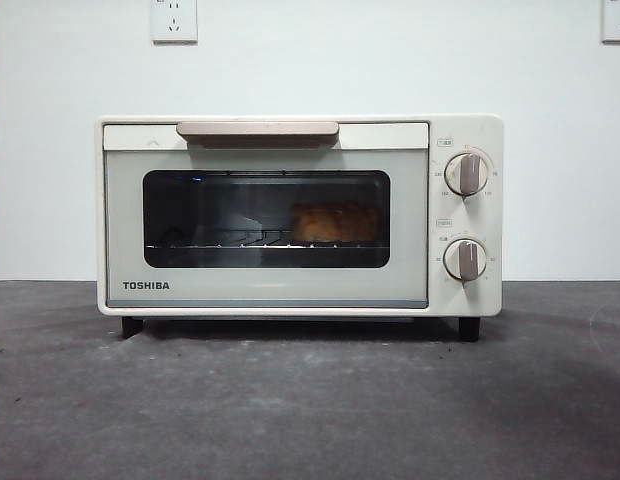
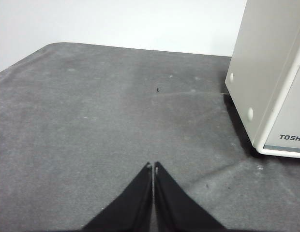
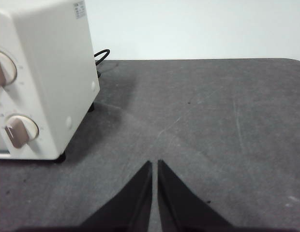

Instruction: The left arm flap open the oven, the right arm pick bread and place it into oven, the left arm flap close the oven

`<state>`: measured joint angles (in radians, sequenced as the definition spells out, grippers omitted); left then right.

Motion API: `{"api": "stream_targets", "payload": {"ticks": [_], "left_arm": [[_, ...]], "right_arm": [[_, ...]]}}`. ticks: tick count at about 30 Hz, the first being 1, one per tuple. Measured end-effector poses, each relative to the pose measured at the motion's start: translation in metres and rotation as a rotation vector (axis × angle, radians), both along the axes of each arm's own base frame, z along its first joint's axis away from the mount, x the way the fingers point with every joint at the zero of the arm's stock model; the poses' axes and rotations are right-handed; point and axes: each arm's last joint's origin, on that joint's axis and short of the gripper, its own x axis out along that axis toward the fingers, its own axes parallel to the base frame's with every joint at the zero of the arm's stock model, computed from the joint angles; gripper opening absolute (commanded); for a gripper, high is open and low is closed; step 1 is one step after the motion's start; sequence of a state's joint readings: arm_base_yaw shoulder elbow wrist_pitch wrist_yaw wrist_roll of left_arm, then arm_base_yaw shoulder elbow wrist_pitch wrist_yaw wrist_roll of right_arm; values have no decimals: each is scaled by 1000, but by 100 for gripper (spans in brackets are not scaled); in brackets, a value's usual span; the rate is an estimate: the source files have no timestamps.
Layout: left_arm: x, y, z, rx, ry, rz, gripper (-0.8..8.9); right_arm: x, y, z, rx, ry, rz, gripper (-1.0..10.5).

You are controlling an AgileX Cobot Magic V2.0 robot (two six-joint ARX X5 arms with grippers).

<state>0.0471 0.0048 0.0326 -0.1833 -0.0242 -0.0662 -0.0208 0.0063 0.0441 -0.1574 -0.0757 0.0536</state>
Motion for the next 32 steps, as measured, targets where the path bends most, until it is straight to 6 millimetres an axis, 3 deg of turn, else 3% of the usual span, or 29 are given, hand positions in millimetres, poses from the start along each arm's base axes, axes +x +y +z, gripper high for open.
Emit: {"api": "stream_targets", "payload": {"ticks": [4, 32], "left_arm": [[0, 0, 0, 0, 0, 0, 11], [0, 0, 0, 0, 0, 0, 11]], "right_arm": [[1, 0, -11, -7, 41, -12, 15], [1, -1, -10, -52, 33, -20, 15]]}}
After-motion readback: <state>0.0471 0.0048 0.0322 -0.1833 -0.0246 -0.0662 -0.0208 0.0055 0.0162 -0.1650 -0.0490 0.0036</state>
